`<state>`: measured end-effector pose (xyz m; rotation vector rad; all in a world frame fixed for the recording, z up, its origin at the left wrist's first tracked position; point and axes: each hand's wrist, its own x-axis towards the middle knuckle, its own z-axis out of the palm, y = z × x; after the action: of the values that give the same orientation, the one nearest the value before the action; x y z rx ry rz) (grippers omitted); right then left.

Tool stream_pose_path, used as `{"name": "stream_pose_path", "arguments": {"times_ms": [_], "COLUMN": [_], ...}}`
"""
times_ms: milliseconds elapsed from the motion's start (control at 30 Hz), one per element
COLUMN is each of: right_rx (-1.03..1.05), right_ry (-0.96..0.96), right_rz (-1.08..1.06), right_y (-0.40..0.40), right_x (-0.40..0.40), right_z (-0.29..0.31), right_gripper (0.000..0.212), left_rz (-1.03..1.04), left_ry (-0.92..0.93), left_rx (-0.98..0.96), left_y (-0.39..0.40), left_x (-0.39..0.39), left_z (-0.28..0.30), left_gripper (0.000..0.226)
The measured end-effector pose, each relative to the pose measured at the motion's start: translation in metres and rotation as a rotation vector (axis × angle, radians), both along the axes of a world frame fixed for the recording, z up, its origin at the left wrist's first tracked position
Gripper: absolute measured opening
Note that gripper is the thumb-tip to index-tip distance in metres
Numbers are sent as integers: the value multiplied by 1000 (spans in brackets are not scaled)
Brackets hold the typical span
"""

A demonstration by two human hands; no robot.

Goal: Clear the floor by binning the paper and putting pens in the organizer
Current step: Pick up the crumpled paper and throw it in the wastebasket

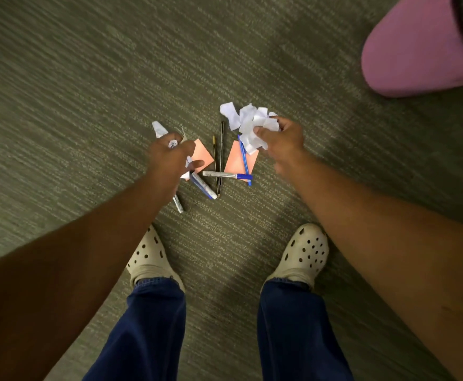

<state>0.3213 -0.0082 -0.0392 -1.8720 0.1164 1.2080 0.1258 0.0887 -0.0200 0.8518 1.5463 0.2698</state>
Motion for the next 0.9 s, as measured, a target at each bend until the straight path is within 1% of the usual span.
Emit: {"name": "stream_pose_path", "arguments": {"times_ms": [100,200,267,400,467,567,667,733,767,833,900], "right_rx": [83,226,296,399,437,463,447,445,444,432,452], "right_ry": [157,294,323,205,141,102,101,116,126,153,210], "right_rz": [-163,-307,-399,-508,-567,-675,-790,-827,-841,-857,-852], "right_y": [-8,-25,-39,-76,-93,-111,-113,-109,-107,-105,-106], "right_x": [20,38,55,107,137,185,233,261,274,293,304], "right_z": [26,59,85,146,176,210,225,229,229,228,226], "right_gripper": [37,31,30,21,20,21,23,30,33,37,53], "left_rz": [51,131,174,143,112,41,-65,-148,-193,-282,-297], "left_ry": [-110,-231,-311,-464,-537,-621,-595,-540,-525,-505,-486], "left_rx": [-108,-244,-324,-405,-419,-437,-456,-489,-520,-586,-612], "left_y": [2,0,-2,-17,-29,-49,-66,-73,-75,-76,-74], "left_x": [26,63,97,184,230,299,365,401,416,437,449], "left_z": [16,40,62,117,144,178,200,207,209,212,215], "left_gripper": [35,19,16,17,17,20,16,15,21,45,70]}}
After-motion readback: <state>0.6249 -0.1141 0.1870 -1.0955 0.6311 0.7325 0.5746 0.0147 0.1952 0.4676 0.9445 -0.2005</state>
